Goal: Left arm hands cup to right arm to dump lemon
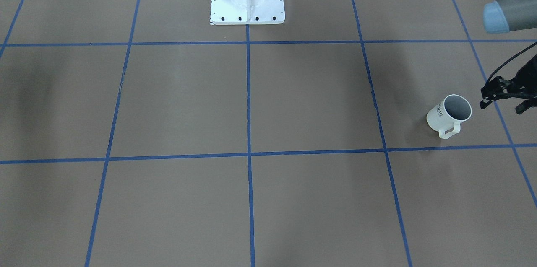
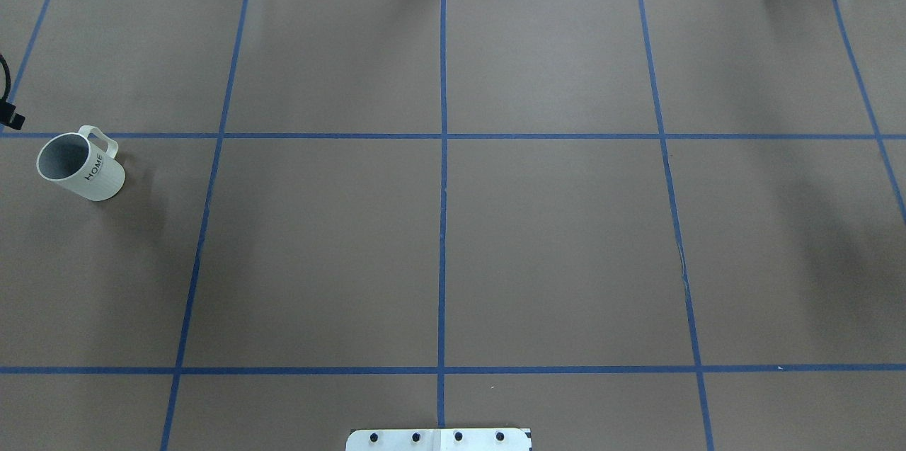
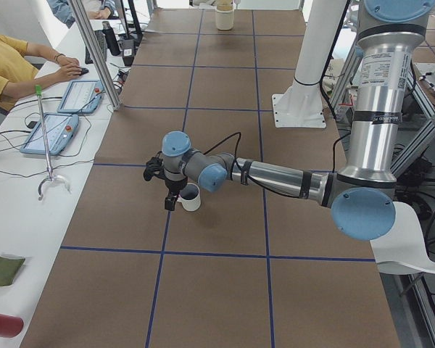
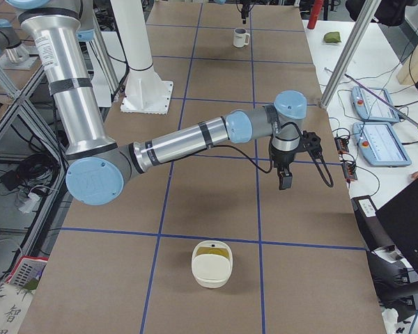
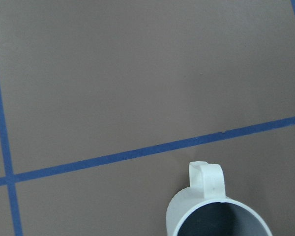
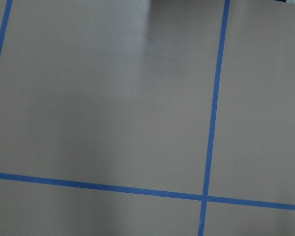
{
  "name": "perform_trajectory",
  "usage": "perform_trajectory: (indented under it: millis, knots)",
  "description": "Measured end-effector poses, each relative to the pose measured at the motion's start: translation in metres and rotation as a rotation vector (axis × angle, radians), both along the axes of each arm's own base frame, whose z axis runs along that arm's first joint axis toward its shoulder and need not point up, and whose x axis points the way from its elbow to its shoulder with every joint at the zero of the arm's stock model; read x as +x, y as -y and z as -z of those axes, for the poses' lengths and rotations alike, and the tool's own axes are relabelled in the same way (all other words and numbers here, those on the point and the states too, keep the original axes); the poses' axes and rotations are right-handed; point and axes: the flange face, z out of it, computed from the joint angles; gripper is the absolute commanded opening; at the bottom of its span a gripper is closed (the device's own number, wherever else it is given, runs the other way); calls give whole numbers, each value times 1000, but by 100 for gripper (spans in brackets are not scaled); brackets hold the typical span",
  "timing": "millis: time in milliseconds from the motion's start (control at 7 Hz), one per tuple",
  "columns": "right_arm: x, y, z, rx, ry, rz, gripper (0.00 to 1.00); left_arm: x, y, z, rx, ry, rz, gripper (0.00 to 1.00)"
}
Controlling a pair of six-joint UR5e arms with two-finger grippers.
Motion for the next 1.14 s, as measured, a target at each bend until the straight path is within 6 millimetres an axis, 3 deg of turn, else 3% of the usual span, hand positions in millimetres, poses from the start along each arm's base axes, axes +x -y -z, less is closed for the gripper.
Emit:
perform_trajectory:
  millis: [429, 714, 1143]
  knots:
    - [-12, 3, -43, -31, -23, 87, 100, -109, -5, -26, -26, 48, -14, 100]
    - [-23, -3, -60, -72, -1, 102, 100, -128, -18, -50, -72, 46, -28, 100]
    - [-28, -17, -89, -138, 66, 114, 100, -133, -30, -75, -136, 41, -33, 100]
